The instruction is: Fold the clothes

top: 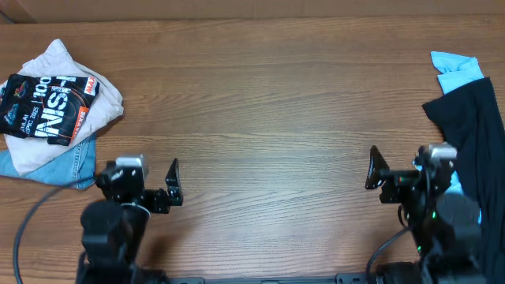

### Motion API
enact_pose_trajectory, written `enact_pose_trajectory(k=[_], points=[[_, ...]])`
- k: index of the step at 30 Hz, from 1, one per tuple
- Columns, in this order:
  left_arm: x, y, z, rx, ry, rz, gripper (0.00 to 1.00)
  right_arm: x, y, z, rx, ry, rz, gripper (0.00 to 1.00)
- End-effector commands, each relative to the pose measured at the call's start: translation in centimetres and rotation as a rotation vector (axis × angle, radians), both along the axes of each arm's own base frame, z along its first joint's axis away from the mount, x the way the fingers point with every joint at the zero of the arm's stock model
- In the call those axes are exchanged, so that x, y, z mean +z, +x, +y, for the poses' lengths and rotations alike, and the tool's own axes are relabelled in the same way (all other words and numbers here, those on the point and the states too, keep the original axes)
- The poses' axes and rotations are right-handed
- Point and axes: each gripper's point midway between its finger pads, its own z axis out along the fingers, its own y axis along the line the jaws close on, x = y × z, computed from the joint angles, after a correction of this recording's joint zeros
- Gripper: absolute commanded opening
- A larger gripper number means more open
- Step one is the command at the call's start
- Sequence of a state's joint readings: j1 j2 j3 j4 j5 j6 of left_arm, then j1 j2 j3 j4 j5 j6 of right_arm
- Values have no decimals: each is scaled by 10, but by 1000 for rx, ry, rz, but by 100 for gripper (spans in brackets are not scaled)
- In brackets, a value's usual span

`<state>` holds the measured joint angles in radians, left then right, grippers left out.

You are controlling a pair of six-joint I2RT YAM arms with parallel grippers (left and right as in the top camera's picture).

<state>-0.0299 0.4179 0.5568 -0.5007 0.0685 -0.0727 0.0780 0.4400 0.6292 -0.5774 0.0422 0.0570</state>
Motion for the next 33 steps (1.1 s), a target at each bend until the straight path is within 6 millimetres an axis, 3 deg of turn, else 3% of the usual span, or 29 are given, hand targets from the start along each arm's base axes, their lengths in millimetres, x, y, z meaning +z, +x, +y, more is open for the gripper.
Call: enact_pose_trajectory(k=[1,10,13,19,24,33], points=[[27,3,0,0,-14,23,100,11,13,-8,-50,-16,94,100],[31,8,-6,-30,-26,113,100,-42,41,-8,-54,-60,502,100],[31,8,-7,-37,-30,112,100,-66,43,-31,-261,12,592,100],[31,8,-7,-37,-29,113,100,-105,23,-86,-658,220,737,100],[31,8,-7,-36,-29,112,100,-134,-8,-128,-956,390,815,100],[31,8,-7,-36,-28,113,100,-191,-70,-168,-1284,593,842,100]])
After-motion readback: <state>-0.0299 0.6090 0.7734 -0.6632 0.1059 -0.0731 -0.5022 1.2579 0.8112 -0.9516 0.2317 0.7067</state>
